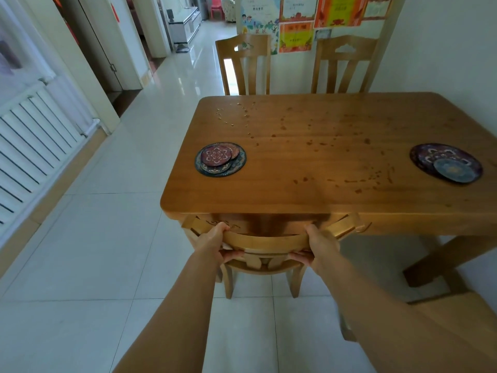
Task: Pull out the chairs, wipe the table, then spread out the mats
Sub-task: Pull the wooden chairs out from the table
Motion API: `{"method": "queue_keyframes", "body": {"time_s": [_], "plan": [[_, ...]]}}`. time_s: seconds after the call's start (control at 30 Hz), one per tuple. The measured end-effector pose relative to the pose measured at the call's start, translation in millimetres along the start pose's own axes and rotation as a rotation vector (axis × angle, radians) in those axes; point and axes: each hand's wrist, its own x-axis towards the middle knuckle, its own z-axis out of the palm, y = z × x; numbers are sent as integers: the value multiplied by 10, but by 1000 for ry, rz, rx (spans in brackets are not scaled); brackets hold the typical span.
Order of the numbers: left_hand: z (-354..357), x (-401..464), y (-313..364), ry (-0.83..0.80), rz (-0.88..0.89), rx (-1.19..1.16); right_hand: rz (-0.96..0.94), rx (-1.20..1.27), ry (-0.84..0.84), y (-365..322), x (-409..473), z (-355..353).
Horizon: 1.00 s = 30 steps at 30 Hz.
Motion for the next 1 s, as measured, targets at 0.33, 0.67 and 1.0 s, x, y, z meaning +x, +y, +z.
{"method": "queue_keyframes", "body": {"time_s": [0.33, 0.67, 1.0], "plan": [[-56, -161, -170, -45, 116, 79, -33, -315, -105, 39, -255, -246], [-155, -1126, -944, -332, 68, 40, -132, -117, -89, 740, -1070, -1104], [412, -2066, -2344, -550, 43, 327, -204, 70, 243, 1148, -1676, -2842]]}}
